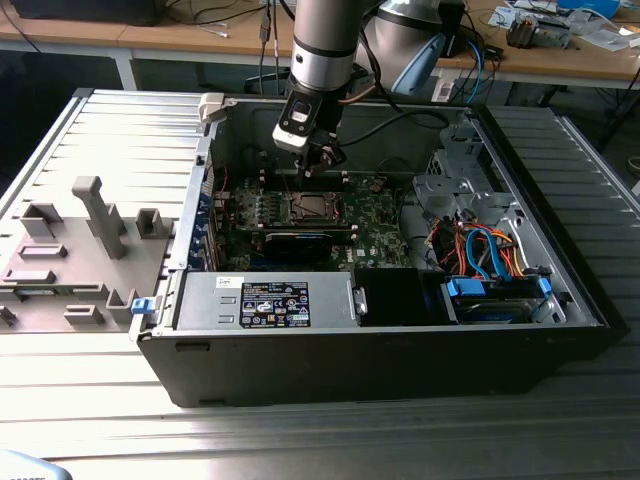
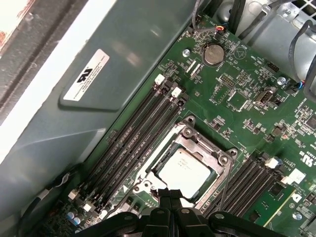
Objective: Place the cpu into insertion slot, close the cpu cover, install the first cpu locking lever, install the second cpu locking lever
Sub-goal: 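Install the first cpu locking lever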
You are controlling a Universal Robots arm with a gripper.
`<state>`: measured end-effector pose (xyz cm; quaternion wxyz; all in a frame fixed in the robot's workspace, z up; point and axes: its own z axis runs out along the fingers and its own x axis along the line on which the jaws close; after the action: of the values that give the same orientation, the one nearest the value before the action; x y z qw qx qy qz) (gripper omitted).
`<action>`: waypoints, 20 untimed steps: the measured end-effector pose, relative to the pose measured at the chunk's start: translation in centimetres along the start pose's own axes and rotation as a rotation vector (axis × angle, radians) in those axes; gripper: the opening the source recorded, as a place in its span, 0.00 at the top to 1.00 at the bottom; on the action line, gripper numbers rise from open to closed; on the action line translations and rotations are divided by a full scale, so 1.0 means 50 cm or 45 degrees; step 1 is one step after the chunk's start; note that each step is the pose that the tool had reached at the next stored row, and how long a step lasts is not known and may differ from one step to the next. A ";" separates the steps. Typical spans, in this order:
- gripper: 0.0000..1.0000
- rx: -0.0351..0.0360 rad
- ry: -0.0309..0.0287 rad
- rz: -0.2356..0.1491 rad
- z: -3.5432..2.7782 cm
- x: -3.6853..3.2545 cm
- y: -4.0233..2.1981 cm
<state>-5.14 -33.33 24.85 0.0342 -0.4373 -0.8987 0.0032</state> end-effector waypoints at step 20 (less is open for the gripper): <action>0.89 0.0029 -0.0018 -0.050 0.000 0.000 0.000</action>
<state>-5.14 -33.33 24.85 0.0341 -0.4195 -0.9071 0.0039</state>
